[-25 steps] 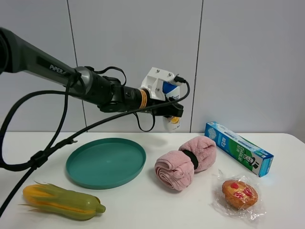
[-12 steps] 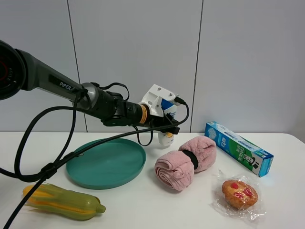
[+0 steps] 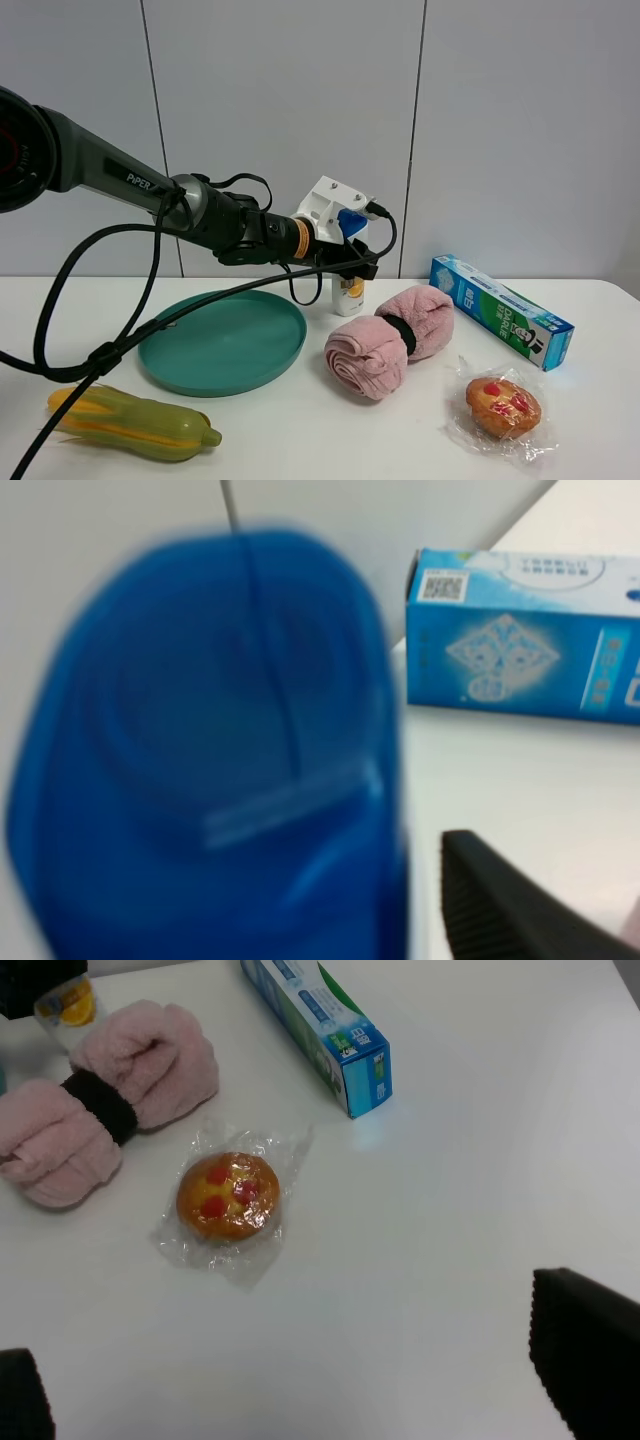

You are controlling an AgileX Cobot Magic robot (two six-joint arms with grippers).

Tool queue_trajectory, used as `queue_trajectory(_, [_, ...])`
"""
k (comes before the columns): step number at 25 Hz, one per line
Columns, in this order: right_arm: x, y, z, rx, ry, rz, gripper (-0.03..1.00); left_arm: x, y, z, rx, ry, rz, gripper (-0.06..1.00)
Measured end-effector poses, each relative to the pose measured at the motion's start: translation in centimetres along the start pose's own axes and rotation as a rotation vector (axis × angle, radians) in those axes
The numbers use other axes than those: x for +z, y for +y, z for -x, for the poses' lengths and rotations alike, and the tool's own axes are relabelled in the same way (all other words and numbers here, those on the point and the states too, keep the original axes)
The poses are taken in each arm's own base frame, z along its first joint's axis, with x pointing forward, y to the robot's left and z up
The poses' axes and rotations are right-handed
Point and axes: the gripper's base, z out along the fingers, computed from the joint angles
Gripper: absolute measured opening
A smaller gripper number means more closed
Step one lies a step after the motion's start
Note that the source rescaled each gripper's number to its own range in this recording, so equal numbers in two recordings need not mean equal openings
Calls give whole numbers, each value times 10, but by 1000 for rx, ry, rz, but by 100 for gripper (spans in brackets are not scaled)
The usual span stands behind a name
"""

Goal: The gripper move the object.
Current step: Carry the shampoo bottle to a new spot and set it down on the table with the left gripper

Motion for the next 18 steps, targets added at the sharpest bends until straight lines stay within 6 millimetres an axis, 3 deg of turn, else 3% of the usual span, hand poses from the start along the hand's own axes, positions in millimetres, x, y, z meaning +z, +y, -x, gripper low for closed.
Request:
queue_trajectory(5, [0, 0, 0, 0, 0, 0, 100, 0, 0, 0, 0, 0, 2, 37])
queue_trajectory(7, [0, 0, 0, 0, 0, 0, 100, -1, 1, 2, 0, 2, 11, 45])
queue_trajectory(9, [0, 0, 0, 0, 0, 0, 100, -5, 5, 10, -1, 10, 46, 59])
queue_trajectory(13, [0, 0, 0, 0, 0, 0, 100, -25, 19, 47, -25, 18, 190, 78])
queue_trajectory(18, [0, 0, 0, 0, 0, 0, 100, -71, 29, 107, -124, 61, 427, 80])
